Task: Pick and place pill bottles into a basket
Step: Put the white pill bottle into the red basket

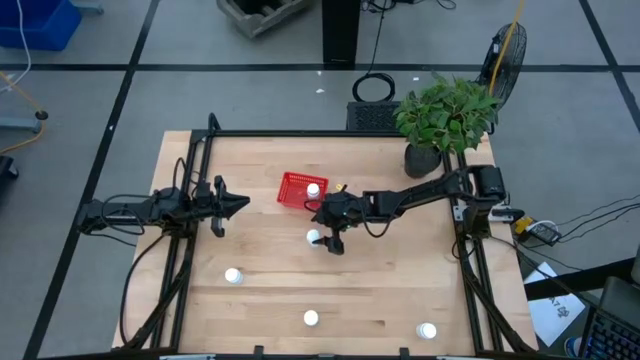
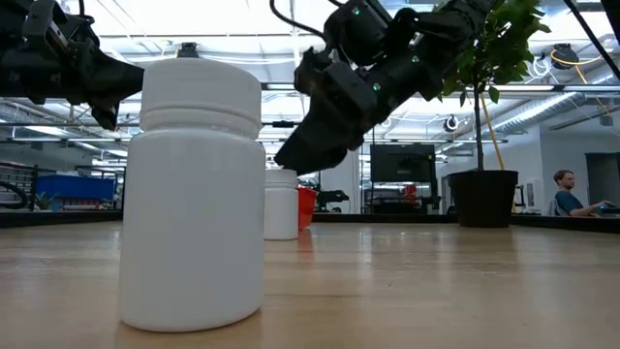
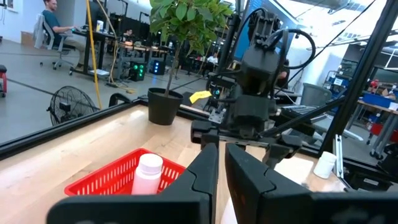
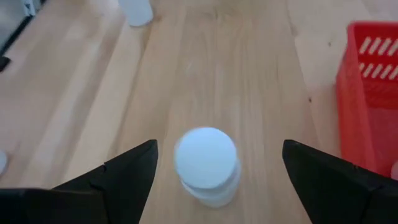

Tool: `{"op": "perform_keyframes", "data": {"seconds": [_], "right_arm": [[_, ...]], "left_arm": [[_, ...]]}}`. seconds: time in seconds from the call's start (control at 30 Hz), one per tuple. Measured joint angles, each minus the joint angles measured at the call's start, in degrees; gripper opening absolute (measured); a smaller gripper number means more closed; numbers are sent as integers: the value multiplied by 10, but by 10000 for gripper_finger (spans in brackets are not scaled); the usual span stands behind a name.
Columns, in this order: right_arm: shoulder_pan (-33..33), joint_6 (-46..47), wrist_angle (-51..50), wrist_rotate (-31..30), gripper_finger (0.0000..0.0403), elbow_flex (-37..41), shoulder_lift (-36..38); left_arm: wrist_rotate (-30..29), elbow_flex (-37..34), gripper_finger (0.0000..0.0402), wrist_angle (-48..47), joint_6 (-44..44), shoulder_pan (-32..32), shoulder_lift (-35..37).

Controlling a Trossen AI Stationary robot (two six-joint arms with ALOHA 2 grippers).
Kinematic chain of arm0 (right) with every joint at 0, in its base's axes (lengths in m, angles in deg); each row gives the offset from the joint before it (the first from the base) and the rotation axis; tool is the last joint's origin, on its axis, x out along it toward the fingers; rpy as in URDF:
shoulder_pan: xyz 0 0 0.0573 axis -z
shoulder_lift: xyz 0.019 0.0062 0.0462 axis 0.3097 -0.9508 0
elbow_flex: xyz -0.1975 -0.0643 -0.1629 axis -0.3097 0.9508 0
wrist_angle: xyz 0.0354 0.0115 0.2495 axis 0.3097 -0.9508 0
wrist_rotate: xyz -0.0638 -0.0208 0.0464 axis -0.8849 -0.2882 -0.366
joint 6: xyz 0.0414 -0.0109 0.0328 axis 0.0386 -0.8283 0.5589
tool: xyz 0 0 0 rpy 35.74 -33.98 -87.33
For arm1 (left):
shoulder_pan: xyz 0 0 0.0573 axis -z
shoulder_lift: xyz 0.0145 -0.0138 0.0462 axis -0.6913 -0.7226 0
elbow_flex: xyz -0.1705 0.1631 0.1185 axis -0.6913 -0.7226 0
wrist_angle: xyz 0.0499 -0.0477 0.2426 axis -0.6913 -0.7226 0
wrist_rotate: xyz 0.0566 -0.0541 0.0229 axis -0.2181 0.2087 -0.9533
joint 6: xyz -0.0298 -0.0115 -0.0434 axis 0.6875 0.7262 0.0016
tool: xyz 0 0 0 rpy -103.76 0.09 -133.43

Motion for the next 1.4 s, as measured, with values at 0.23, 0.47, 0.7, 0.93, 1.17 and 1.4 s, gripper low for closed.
{"op": "perform_keyframes", "data": {"seconds": [0.23, 0.47, 0.7, 0.93, 1.17, 1.4], "right_arm": [[-4, -1, 8, -2, 327, -1, -13], [-12, -7, 20, -12, 325, 0, -33], [-12, -5, 34, -13, 319, 0, -32], [-12, -5, 20, -13, 277, 0, -32], [-12, -4, 19, -13, 222, 0, -32], [-12, -4, 20, -13, 164, 0, -32]], "left_arm": [[0, 0, 37, 0, 0, 0, 0], [0, 0, 37, 0, 0, 0, 0], [0, 0, 37, 0, 0, 0, 0], [0, 0, 37, 0, 0, 0, 0], [0, 0, 37, 0, 0, 0, 0], [0, 0, 37, 0, 0, 0, 0]]}}
